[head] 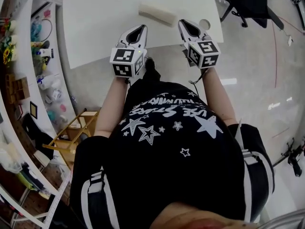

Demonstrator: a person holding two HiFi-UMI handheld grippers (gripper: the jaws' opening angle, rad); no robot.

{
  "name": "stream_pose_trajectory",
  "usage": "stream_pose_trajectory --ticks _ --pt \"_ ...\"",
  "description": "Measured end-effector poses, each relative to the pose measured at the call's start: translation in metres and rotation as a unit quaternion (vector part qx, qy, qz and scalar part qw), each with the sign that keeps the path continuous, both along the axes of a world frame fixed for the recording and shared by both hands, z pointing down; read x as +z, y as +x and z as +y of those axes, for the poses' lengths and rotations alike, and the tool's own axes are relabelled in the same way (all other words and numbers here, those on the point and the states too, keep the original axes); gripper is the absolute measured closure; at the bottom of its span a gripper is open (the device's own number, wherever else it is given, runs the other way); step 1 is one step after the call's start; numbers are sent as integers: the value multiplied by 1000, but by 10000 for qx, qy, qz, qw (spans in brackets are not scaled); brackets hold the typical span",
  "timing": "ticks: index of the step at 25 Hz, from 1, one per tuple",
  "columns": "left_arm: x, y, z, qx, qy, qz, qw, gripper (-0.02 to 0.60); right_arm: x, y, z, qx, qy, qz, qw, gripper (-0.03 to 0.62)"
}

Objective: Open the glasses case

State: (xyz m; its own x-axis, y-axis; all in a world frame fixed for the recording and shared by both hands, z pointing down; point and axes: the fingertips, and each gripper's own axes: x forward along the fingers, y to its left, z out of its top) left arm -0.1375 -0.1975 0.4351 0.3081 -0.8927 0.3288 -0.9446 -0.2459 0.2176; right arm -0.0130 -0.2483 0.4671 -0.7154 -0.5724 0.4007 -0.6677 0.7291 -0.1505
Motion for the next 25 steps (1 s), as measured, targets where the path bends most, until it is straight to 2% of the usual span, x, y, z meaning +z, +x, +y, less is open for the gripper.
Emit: stream_pose_trajectory --ticks 4,10,13,19,25 --pt "22 -8 -20 120 -299 -45 9995 569 12 -7 -13 114 -30 214 9997 582" --pt "56 -18 -44 423 -865 -352 9947 569 27 -22 -24 108 -127 653 9977 511" --pt "68 -23 -56 485 -1103 -379 9920 569 37 -25 -31 68 -143 872 9961 487" --pt "85 -23 -72 664 -1324 -453 9879 569 50 -29 -39 48 -180 1061 9942 435" --pt "98 -20 -79 804 -1558 -600 9827 569 61 -40 -40 -393 -62 1488 9881 365"
